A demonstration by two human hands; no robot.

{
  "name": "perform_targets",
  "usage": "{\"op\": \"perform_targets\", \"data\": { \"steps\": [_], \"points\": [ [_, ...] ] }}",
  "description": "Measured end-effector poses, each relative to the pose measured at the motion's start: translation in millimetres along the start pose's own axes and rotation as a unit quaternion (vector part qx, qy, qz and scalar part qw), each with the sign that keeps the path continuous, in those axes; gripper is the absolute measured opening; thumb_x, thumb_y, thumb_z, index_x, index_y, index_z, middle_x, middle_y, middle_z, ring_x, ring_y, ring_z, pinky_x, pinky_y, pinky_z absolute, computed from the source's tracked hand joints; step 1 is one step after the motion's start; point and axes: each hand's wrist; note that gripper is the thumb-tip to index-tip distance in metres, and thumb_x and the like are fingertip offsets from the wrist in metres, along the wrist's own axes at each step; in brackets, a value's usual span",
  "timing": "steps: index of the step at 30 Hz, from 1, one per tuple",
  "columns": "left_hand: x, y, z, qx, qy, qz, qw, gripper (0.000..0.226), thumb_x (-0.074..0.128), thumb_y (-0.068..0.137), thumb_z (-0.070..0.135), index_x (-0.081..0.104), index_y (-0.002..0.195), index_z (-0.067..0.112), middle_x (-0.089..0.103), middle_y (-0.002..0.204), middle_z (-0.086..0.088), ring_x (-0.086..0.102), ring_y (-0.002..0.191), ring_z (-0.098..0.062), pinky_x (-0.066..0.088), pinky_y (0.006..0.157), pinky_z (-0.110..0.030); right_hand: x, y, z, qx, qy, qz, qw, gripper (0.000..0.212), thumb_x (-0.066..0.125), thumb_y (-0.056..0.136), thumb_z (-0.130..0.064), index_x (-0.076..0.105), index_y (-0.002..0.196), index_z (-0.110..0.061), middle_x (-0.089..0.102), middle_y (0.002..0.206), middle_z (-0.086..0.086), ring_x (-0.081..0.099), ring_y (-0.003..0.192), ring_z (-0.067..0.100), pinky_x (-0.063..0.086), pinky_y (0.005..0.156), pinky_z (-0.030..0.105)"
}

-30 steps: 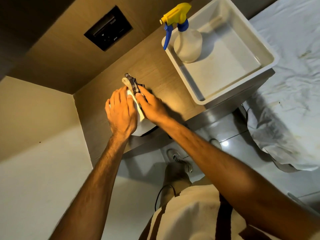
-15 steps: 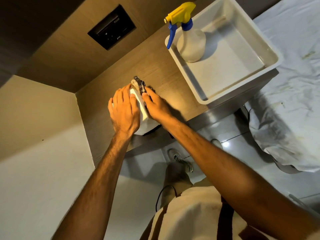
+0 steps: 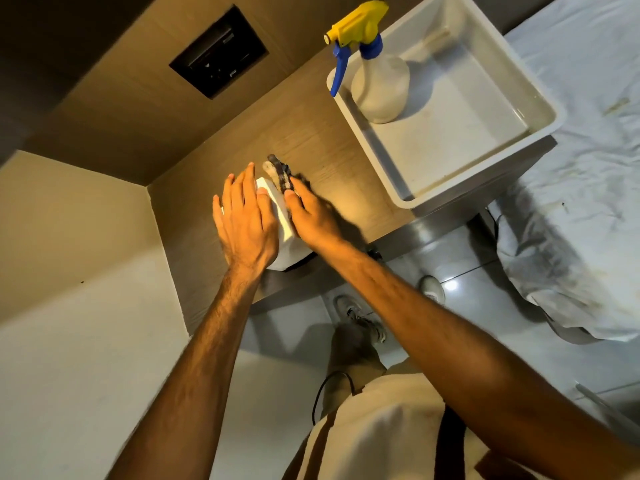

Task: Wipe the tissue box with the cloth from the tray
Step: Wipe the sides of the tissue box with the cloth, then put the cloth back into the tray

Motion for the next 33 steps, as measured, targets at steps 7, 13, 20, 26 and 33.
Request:
{"op": "perform_targets", "data": {
  "steps": [7, 13, 20, 26, 33],
  "points": [
    [0.0, 1.4, 0.0, 0.0, -0.003, 0.001, 1.0, 0.059, 0.021, 0.107, 0.035, 0.03, 0.163, 0.02, 0.036, 0.17, -0.003, 0.023, 0.163, -0.023, 0.01, 0.135, -0.054, 6.1, -47.1, 16.2, -0.023, 0.025, 0.017, 0.999, 0.048, 0.036, 0.111, -0.03, 0.037, 0.159, -0.031, 0.055, 0.153, 0.006, 0.057, 0.126, 0.018, 0.05, 0.1, 0.034],
    [0.4, 1.0, -1.1, -0.001, -0.016, -0.003, 1.0, 0.068, 0.015, 0.103, 0.046, 0.031, 0.163, 0.019, 0.037, 0.17, -0.004, 0.024, 0.162, -0.024, 0.012, 0.135, -0.055, -2.5, 0.8, -10.3, -0.013, -0.007, -0.013, 1.0, 0.046, 0.034, 0.112, -0.029, 0.043, 0.157, -0.023, 0.057, 0.15, 0.014, 0.058, 0.133, 0.033, 0.051, 0.111, 0.045],
    [-1.7, 0.1, 1.1, -0.002, -0.003, -0.004, 1.0, 0.064, 0.016, 0.104, 0.041, 0.029, 0.163, 0.02, 0.036, 0.17, -0.004, 0.023, 0.163, -0.024, 0.011, 0.135, -0.054, 2.6, -52.6, 5.1, -0.023, 0.024, 0.007, 0.999, 0.047, 0.037, 0.111, -0.03, 0.04, 0.158, -0.028, 0.055, 0.152, 0.009, 0.058, 0.134, 0.028, 0.053, 0.109, 0.045],
    [-3.7, -0.5, 3.1, -0.006, -0.01, -0.013, 1.0, 0.066, 0.017, 0.104, 0.042, 0.031, 0.163, 0.017, 0.036, 0.171, -0.004, 0.023, 0.163, -0.024, 0.011, 0.135, -0.053, -5.1, -3.3, -17.8, -0.02, -0.01, -0.013, 1.0, 0.044, 0.038, 0.111, -0.032, 0.048, 0.154, -0.022, 0.061, 0.147, 0.014, 0.06, 0.132, 0.032, 0.052, 0.11, 0.046],
    [-1.9, 0.3, 1.6, 0.008, -0.001, -0.007, 1.0, 0.062, 0.018, 0.106, 0.039, 0.029, 0.163, 0.018, 0.035, 0.171, -0.006, 0.023, 0.163, -0.026, 0.012, 0.134, -0.059, -27.8, -78.8, -4.5, -0.016, -0.098, 0.021, 0.995, 0.038, 0.049, 0.108, -0.032, 0.061, 0.141, -0.019, 0.074, 0.121, 0.014, 0.071, 0.108, 0.028, 0.059, 0.085, 0.033]
  ]
}}
Point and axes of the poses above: each hand's wrist, its own y-axis towards the middle knuckle, its own x-axis out of the palm, z = x × y
